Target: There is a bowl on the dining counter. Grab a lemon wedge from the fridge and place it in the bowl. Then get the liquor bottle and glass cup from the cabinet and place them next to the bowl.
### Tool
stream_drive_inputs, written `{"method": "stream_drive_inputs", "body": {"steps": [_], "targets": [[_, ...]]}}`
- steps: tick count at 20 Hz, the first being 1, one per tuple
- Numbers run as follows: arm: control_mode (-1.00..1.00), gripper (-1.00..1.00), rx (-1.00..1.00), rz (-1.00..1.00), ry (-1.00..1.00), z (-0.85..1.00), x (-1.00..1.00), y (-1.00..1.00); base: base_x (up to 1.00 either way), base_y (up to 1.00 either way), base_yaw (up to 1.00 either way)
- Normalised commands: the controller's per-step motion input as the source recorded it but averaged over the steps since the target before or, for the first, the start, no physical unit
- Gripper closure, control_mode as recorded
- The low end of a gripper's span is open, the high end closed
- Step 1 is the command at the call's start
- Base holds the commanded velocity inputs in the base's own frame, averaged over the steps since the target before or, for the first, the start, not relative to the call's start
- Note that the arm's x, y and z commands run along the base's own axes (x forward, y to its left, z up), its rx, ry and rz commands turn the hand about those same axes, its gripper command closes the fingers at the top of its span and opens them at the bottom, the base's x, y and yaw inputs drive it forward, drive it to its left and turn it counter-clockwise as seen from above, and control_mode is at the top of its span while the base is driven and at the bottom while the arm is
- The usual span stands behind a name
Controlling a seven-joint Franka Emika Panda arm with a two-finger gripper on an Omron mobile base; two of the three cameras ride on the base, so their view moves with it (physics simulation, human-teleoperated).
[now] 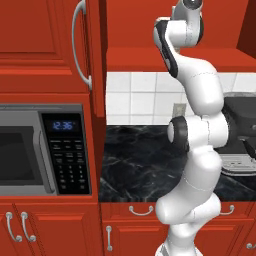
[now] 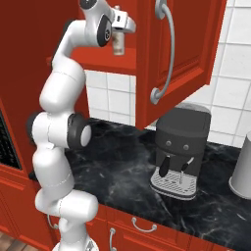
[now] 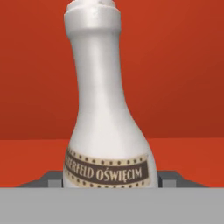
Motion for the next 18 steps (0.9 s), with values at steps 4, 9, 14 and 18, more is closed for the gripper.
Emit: {"method": "stream_drive_inputs", "body": {"steps": [4, 9, 14, 18], "targets": [[-1.00, 1.00, 0.00, 0.00, -0.12, 0.00, -0.90, 0.00, 0.00, 0.00, 0.00], [-1.00, 1.00, 0.00, 0.00, -0.12, 0.00, -1.00, 0.01, 0.00, 0.00, 0.00], [-1.00, 1.00, 0.00, 0.00, -0.01, 0.00, -1.00, 0.15, 0.00, 0.00, 0.00], [-1.00, 1.00, 0.00, 0.00, 0.00, -0.09, -1.00, 0.30, 0.00, 0.00, 0.00]]}}
